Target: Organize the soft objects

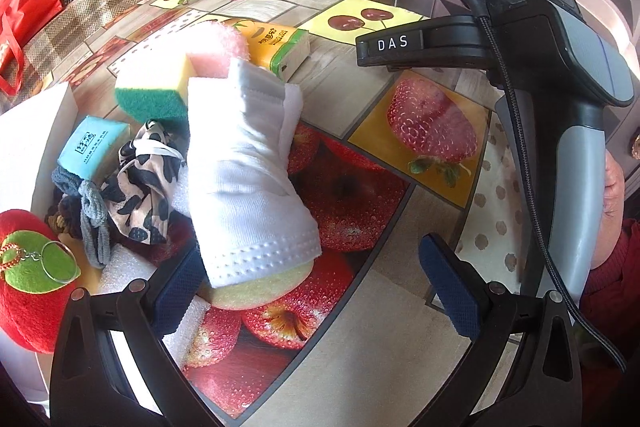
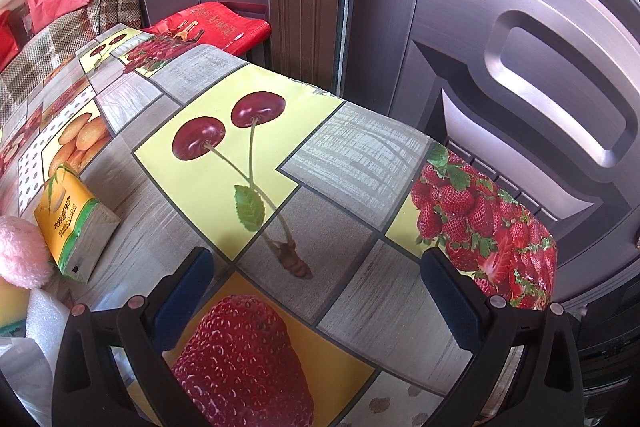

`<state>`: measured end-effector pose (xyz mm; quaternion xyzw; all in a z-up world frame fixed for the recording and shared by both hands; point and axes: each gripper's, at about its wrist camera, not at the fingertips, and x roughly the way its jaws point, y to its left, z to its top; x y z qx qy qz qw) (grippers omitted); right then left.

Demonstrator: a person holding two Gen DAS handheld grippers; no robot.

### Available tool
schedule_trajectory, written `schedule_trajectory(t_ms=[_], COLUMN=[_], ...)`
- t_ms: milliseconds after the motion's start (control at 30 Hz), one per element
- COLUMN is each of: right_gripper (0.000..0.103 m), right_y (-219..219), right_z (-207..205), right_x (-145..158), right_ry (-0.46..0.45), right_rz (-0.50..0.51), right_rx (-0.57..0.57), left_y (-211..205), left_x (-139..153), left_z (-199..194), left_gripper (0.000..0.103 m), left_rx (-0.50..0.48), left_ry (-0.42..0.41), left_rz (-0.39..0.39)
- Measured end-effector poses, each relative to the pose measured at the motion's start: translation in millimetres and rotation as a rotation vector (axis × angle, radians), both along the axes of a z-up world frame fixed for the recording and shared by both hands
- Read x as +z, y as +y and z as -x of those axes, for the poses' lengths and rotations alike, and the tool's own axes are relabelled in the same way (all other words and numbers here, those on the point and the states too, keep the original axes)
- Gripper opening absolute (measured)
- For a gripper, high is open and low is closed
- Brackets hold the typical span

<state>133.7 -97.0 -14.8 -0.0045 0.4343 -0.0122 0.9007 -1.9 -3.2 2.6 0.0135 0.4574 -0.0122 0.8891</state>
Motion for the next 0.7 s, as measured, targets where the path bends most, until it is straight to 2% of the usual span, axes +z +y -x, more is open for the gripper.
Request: schedule_trajectory(t_ms=[700], right_gripper=[0.103], right_y=[-0.1], right_z=[0.0], right_x=[0.2], right_ry=[0.000], right_rz=[0.000], right_rx=[0.000], left_y=[-7.8], left_x=[-0.5], left_z=[4.9], left_gripper=[0.102], left_rx=[-0.022], left_ry=[0.001], left_rz=[0.002])
